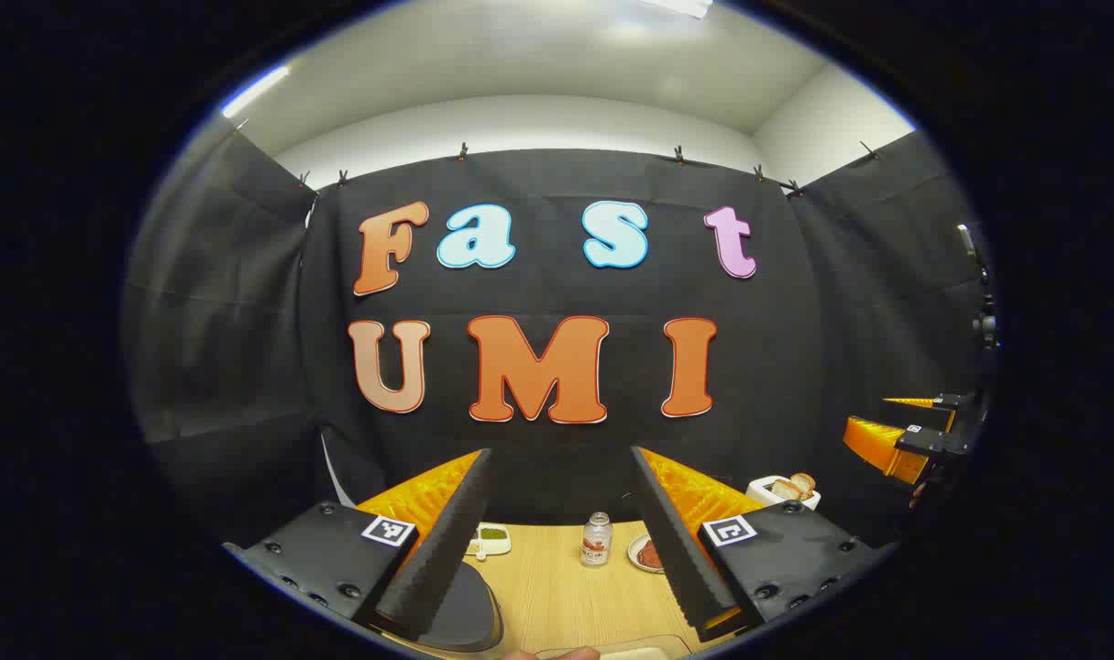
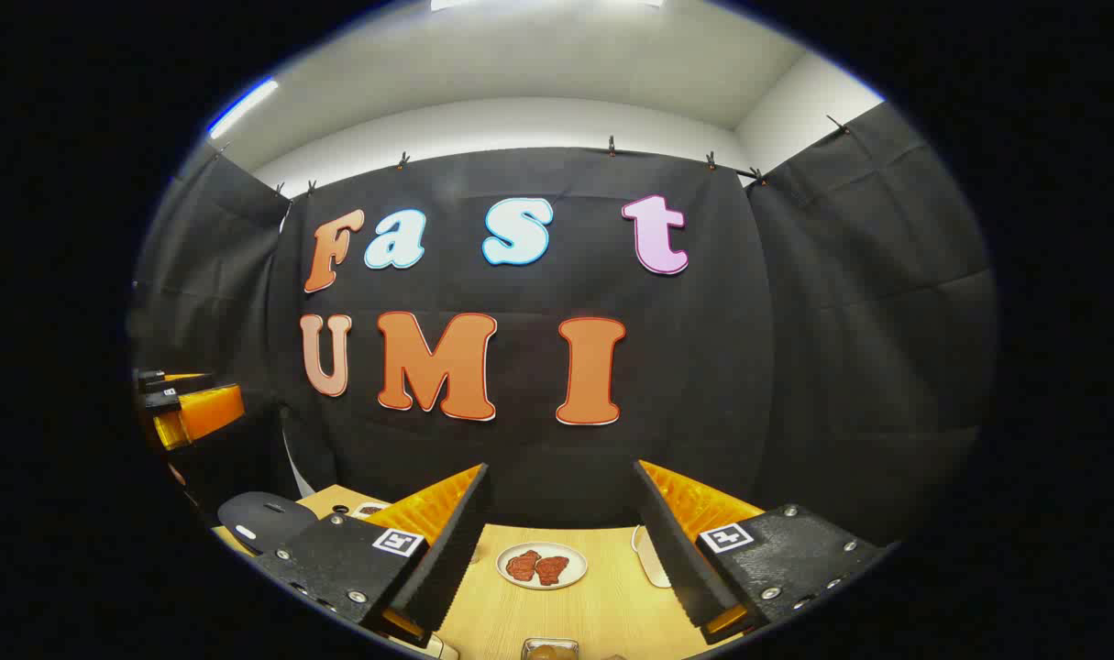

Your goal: Close the left gripper, press the button to open the rice cooker; take a wooden spoon from the chopstick holder with the right hand, scoop a spoonful of rice and pour it into the rice cooker, then put the wooden spoon back into the chopstick holder.

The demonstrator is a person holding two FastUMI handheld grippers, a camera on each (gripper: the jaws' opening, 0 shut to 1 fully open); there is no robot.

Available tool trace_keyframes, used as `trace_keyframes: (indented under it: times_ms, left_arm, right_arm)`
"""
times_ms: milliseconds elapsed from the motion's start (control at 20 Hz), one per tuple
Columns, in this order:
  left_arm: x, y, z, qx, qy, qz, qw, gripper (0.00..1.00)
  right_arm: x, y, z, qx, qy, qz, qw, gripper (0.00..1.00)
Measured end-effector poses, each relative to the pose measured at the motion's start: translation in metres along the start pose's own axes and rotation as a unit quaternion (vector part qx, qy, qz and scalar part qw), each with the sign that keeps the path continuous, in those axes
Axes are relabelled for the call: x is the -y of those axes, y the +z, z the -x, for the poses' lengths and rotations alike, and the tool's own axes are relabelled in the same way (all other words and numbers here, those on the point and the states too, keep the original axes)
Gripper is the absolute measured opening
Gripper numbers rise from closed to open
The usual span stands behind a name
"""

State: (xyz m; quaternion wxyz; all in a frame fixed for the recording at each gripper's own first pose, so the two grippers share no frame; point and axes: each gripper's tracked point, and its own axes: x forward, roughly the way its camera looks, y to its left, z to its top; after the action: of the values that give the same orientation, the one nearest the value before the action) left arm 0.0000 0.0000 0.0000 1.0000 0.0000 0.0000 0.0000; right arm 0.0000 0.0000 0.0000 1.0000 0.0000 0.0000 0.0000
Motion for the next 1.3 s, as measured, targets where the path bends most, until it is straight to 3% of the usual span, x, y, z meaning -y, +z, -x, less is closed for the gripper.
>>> trace_keyframes:
  times_ms: [500,1100,1300]
  left_arm:
    - [-0.024,0.006,0.001,-0.004,0.018,-0.006,1.0,0.97]
    - [-0.084,-0.007,-0.005,-0.047,0.06,0.007,0.997,0.97]
    - [-0.114,-0.028,-0.007,-0.094,0.104,-0.017,0.99,0.32]
  right_arm:
    - [-0.016,0.005,-0.006,-0.005,0.016,0.004,1.0,0.94]
    - [-0.013,-0.002,-0.008,-0.023,0.003,0.009,1.0,0.94]
    - [-0.009,-0.011,-0.007,-0.035,-0.007,0.001,0.999,0.94]
